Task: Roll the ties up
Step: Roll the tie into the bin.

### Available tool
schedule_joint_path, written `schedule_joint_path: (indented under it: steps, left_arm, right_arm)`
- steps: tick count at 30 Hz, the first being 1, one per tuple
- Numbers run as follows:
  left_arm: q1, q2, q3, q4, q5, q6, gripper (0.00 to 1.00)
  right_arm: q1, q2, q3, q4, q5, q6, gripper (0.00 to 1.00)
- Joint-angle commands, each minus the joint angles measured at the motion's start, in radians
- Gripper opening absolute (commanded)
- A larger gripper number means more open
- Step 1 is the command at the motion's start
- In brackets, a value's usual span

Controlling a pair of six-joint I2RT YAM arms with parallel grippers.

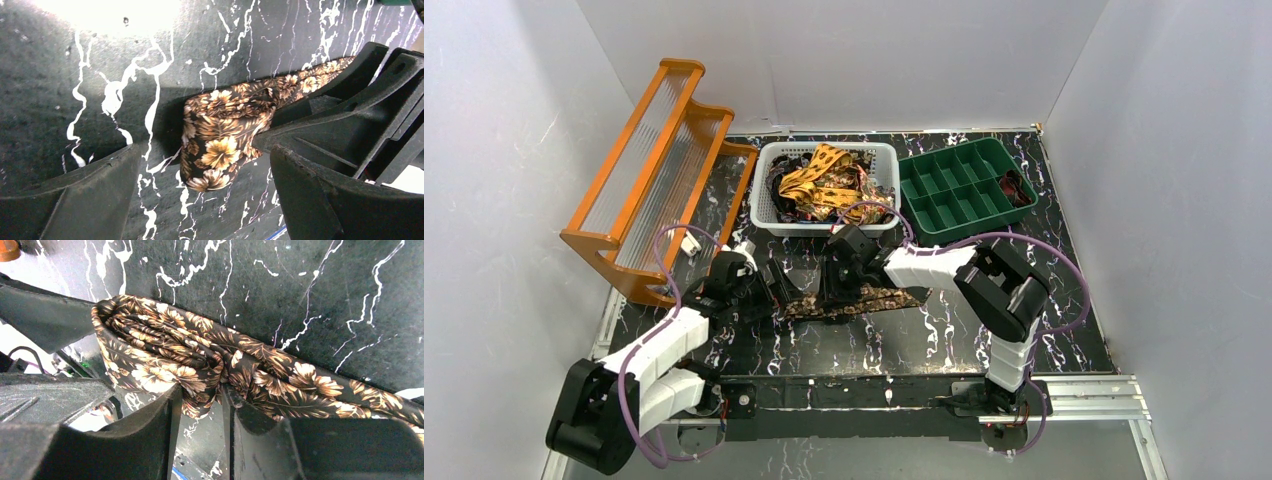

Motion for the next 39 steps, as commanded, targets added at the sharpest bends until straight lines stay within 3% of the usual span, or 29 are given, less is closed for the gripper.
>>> schedule_joint_path:
  steps: [1,9,14,18,27,39]
  left_arm:
    - [0.009,0.039,-0.023,0.036,0.031,0.006,0.98]
    - [0.012,0.063,-0.035,0.051,0.054,-0.005,0.9]
    - [0.013,0.065,-0.06,0.103,0.056,-0.032,0.9]
    - [0.013,0.052,-0.046,0.065,0.04,-0.01,0.9]
    - [0.013,0.035,-0.017,-0.011,0.004,0.022,0.88]
    - [0.018,0.086,-0.053,0.098,0.062,0.029,0.89]
  right_arm:
    - [-0.021,0.004,-0.012,0.035,-0.051,-0.043,0.46]
    - [-0.027,0.008,0.001,0.037,-0.07,-0.044,0.44]
    - [-0.028,-0.025,-0.01,0.079,-0.108,-0.018,0.62]
    - [-0.027,-0.07,-0.002,0.065,-0.077,-0.015,0.64]
    - [-0.033,-0.051,0.003,0.04,-0.008,0.003,0.51]
    - [-0.053,0.032,0.02,-0.006,-0.001,0.0,0.31]
